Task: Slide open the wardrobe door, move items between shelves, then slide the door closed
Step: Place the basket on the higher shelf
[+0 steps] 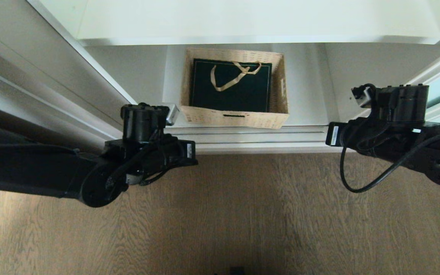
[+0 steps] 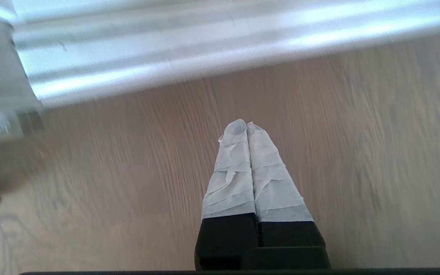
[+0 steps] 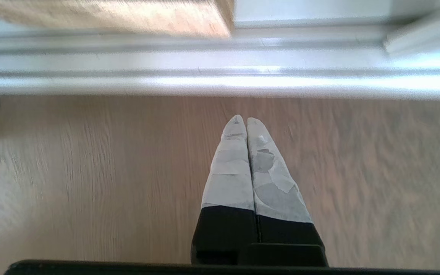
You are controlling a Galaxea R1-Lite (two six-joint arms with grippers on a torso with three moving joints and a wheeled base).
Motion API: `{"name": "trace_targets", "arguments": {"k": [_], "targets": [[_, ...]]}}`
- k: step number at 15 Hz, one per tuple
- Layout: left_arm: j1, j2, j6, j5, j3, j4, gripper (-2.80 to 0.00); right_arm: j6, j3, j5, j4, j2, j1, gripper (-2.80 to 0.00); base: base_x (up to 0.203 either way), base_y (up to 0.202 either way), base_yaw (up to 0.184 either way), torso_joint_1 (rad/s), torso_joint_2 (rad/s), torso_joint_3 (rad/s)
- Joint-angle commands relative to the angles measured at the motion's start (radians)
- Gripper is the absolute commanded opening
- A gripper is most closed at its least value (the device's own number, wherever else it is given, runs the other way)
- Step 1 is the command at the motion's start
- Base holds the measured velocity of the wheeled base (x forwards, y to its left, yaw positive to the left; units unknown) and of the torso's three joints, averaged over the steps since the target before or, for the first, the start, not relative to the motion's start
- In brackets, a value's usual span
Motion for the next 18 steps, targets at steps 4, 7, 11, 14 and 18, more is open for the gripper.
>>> {"name": "trace_targets", "arguments": {"k": [4,7,11,14,18], "targets": [[0.007,0.109,-0.018,0.051,-0.168,-0.026,-2.80,-0.004,-0.037,-0.011,-0.041,0.064,0.011,-2.80,0.000,0.000,0.000,0.000,0.00,0.000],[0.009,0.228,-0.014,0.093,-0.243,-0.115,-2.80,-0.005,-0.028,-0.010,-0.065,0.044,0.005,-2.80,0.000,0.000,0.000,0.000,0.00,0.000],[0.013,0.370,-0.002,0.158,-0.428,-0.185,-2.80,0.001,0.054,0.002,-0.072,-0.034,-0.008,-2.80,0.000,0.000,0.000,0.000,0.00,0.000],[0.035,0.469,0.020,0.175,-0.560,-0.197,-2.80,0.003,0.124,0.005,-0.135,-0.056,-0.013,-2.80,0.000,0.000,0.000,0.000,0.00,0.000],[0.062,0.554,0.052,0.178,-0.730,-0.155,-2.80,0.003,0.192,0.012,-0.205,-0.060,-0.014,-2.80,0.000,0.000,0.000,0.000,0.00,0.000]]}}
